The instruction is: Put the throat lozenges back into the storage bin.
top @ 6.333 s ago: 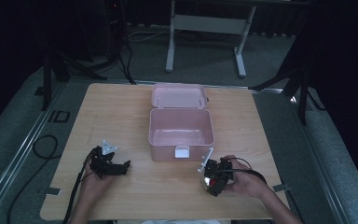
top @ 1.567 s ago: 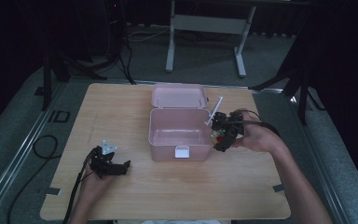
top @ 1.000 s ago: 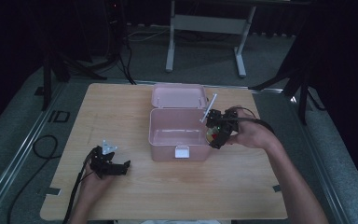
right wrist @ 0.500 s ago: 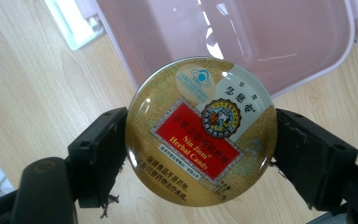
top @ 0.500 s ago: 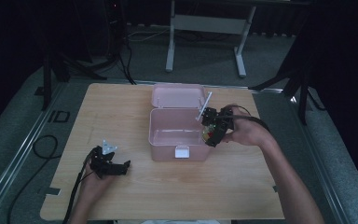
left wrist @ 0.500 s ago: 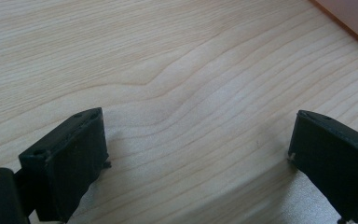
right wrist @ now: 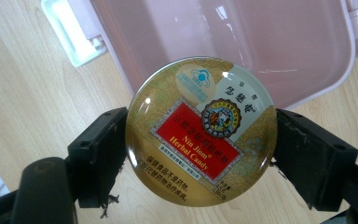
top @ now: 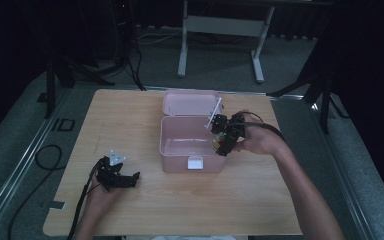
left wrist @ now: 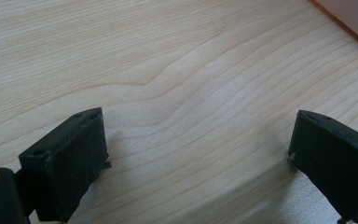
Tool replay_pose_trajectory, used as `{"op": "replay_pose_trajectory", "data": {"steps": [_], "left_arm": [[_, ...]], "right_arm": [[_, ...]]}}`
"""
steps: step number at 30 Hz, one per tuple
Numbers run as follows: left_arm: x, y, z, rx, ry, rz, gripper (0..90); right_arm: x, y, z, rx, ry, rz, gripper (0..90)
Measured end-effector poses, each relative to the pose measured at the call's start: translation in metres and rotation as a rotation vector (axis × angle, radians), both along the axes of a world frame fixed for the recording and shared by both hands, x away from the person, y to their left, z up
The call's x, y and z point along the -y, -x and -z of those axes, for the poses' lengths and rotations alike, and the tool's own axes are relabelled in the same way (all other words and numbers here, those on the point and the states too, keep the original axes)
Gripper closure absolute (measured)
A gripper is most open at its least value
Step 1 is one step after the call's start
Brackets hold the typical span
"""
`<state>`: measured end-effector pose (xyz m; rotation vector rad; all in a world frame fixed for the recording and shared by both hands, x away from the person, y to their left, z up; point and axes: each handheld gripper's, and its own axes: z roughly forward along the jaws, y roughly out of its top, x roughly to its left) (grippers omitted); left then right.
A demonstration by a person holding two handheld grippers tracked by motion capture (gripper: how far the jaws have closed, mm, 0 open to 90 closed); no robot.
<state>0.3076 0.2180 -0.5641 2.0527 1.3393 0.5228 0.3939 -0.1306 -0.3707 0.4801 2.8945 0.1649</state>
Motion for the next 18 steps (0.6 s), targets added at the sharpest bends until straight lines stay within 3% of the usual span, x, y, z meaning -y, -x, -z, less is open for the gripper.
{"op": "replay_pose_trajectory", "data": {"steps": [18], "left_arm": [[-0.0001,0.0000,0.0000,0.000,0.000,0.001,4.6]], "right_arm": [[-0.0103,-0.0053,0.0033,0.002,0.000,0.001,20.5]]}}
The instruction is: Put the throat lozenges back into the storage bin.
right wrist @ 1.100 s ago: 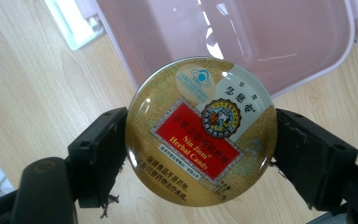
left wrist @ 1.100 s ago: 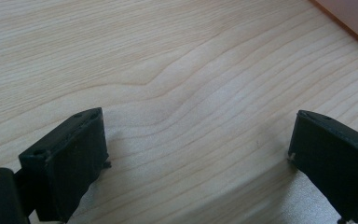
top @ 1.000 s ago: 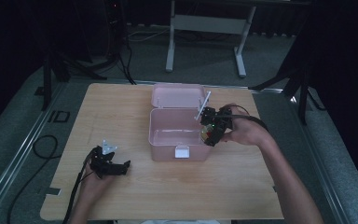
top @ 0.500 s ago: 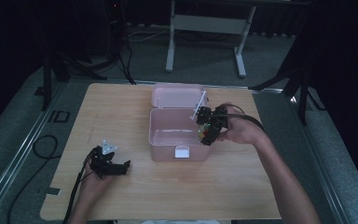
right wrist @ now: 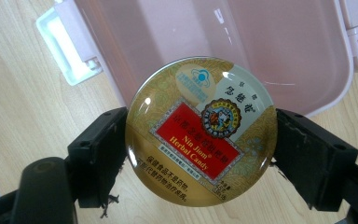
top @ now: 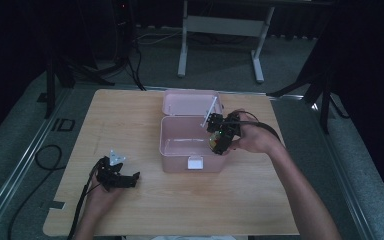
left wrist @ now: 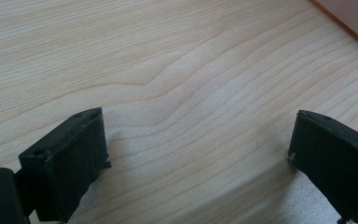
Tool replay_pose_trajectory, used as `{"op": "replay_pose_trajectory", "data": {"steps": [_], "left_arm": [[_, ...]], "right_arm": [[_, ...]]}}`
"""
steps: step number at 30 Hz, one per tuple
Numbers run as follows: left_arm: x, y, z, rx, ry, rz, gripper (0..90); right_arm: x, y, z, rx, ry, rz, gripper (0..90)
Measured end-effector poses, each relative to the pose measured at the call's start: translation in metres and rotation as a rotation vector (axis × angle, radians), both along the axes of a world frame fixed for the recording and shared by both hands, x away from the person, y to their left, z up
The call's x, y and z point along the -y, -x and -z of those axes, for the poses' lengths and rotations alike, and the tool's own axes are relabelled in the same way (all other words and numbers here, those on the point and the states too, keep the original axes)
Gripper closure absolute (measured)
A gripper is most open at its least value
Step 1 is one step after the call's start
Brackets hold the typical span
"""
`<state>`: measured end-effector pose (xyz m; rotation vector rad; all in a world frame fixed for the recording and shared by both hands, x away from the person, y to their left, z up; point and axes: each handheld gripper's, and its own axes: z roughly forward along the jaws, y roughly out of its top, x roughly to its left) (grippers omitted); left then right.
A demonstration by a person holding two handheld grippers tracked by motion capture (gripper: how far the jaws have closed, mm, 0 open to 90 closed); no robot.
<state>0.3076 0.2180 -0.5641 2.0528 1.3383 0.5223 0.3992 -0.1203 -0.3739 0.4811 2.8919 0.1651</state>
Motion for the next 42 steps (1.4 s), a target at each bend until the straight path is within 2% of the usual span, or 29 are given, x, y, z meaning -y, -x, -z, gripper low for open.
{"op": "replay_pose_trajectory", "data": {"steps": [17,20,23,27,31,36,40,42], "left_arm": [[0.000,0.000,0.000,0.000,0.000,0.001,4.6],[0.000,0.000,0.000,0.000,0.000,0.001,4.6],[0.000,0.000,0.000,0.000,0.000,0.001,4.6],[0.000,0.000,0.000,0.000,0.001,0.002,4.5],[0.000,0.000,0.000,0.000,0.001,0.002,4.5],[0.000,0.000,0.000,0.001,0.001,0.002,4.5],[0.000,0.000,0.000,0.000,0.000,0.001,4.5],[0.000,0.000,0.000,0.001,0.001,0.001,4.5]], "right_arm": [[-0.006,-0.006,0.005,-0.010,0.000,0.009,20.3],[-0.006,-0.007,0.004,0.002,-0.012,0.027,15.1],[-0.004,-0.007,0.000,0.009,-0.035,0.025,15.2],[0.004,-0.002,-0.007,0.035,-0.040,0.032,15.2],[0.014,0.003,-0.010,0.040,-0.049,0.042,15.4],[0.036,0.007,-0.005,0.032,-0.059,0.078,15.4],[0.043,0.008,-0.002,0.025,-0.062,0.089,15.4],[0.052,0.009,0.004,0.011,-0.062,0.105,15.4]]}}
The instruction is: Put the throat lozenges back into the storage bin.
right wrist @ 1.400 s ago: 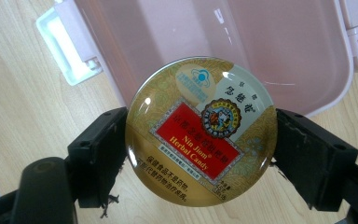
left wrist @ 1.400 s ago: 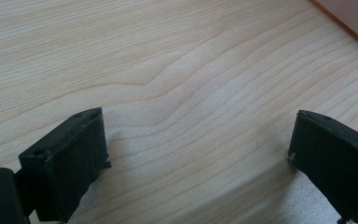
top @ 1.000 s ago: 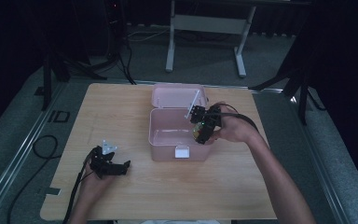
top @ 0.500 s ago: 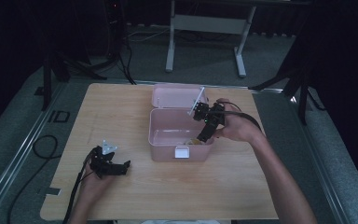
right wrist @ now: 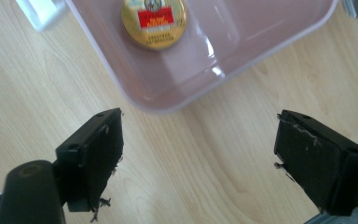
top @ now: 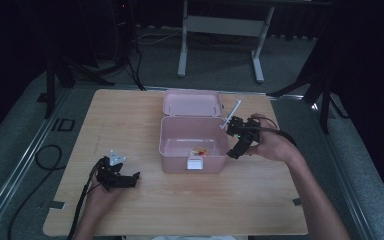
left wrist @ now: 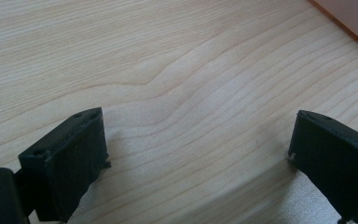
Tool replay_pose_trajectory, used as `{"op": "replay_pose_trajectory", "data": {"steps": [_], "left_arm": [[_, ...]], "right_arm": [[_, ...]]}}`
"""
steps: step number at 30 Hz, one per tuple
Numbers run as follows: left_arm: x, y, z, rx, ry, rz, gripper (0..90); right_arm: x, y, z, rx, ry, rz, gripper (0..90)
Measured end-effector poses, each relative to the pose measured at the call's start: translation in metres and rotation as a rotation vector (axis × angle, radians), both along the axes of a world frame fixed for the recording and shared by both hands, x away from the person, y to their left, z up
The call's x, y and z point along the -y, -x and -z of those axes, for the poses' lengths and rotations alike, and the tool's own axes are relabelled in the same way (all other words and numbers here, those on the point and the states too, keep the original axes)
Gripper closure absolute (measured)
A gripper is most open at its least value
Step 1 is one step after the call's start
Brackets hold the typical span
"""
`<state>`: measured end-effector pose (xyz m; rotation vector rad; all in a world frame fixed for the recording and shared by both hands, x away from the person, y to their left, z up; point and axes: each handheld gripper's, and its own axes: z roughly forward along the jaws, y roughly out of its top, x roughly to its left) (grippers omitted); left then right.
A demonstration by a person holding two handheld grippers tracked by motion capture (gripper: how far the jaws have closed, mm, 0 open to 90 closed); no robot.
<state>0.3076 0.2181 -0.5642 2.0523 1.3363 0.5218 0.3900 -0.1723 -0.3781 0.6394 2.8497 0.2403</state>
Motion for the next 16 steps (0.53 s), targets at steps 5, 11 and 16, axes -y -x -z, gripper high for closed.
{"op": "replay_pose_trajectory", "data": {"steps": [5,11,16], "left_arm": [[0.000,0.000,0.000,0.000,0.000,0.000,4.5],[0.000,0.000,0.000,0.002,0.000,-0.001,4.5],[0.000,0.000,0.000,0.002,0.000,0.001,4.4]], "right_arm": [[0.011,0.000,0.010,-0.018,0.002,0.020,15.4],[0.023,0.000,0.020,-0.040,-0.004,0.041,15.4],[0.032,0.001,0.028,-0.053,-0.007,0.061,15.4]]}}
